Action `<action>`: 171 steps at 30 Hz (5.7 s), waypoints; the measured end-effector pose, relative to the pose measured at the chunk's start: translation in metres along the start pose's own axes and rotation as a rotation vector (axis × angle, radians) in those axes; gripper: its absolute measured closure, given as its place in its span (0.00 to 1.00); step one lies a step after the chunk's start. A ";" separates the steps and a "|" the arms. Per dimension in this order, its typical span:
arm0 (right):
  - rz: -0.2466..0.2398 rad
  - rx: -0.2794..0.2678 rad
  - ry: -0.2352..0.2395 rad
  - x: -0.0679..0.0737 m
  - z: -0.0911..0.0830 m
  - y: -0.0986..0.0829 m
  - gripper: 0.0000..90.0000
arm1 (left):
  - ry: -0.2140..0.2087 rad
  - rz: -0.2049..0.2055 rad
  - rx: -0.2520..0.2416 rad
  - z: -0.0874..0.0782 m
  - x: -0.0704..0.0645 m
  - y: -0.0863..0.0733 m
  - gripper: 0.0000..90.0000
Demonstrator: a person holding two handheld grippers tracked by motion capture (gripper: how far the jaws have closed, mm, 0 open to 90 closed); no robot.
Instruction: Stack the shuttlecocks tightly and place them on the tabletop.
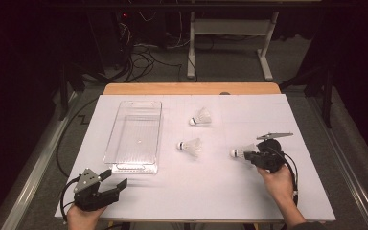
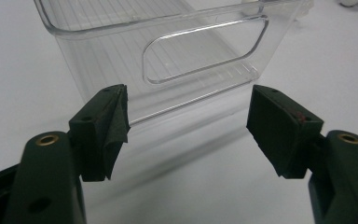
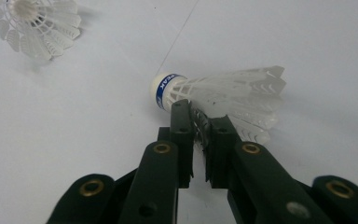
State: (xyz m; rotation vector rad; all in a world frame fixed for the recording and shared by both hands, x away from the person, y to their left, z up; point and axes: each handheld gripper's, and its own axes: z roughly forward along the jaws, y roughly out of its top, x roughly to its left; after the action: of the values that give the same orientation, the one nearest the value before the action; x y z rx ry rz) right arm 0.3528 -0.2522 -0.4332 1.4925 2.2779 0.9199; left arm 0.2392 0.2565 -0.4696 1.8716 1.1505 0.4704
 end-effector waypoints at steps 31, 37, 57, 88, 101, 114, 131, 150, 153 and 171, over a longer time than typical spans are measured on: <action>-0.060 -0.026 0.079 0.010 -0.005 0.000 1.00 | -0.001 0.003 0.003 0.002 0.000 0.000 0.34; -0.070 -0.033 0.097 0.013 -0.005 0.000 1.00 | -0.005 0.005 -0.001 0.002 0.000 0.001 0.34; -0.092 -0.036 0.127 0.024 0.000 0.005 1.00 | -0.004 0.008 0.002 0.003 -0.001 0.001 0.34; -0.098 -0.042 0.192 0.036 0.013 0.016 1.00 | -0.001 0.008 0.004 0.003 0.000 0.001 0.34; -0.110 -0.039 0.218 0.045 0.021 0.024 1.00 | -0.001 0.010 0.004 0.003 0.000 0.001 0.34; -0.125 -0.039 0.244 0.055 0.028 0.030 1.00 | -0.002 0.009 0.007 0.003 0.000 0.001 0.34; -0.137 -0.037 0.268 0.065 0.038 0.037 1.00 | -0.002 0.011 0.010 0.003 0.000 0.001 0.35; -0.163 -0.029 0.275 0.076 0.045 0.048 1.00 | -0.003 0.010 0.013 0.003 0.000 0.001 0.35; -0.163 -0.029 0.276 0.077 0.046 0.048 1.00 | -0.004 0.011 0.012 0.003 0.000 0.001 0.35; -0.159 -0.036 0.290 0.081 0.053 0.050 1.00 | -0.004 0.009 0.012 0.004 0.000 0.001 0.35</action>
State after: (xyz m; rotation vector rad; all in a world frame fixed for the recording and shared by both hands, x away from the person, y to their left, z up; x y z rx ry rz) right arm 0.3821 -0.1471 -0.4326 1.2076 2.5210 1.1881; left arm 0.2421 0.2548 -0.4711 1.8877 1.1451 0.4659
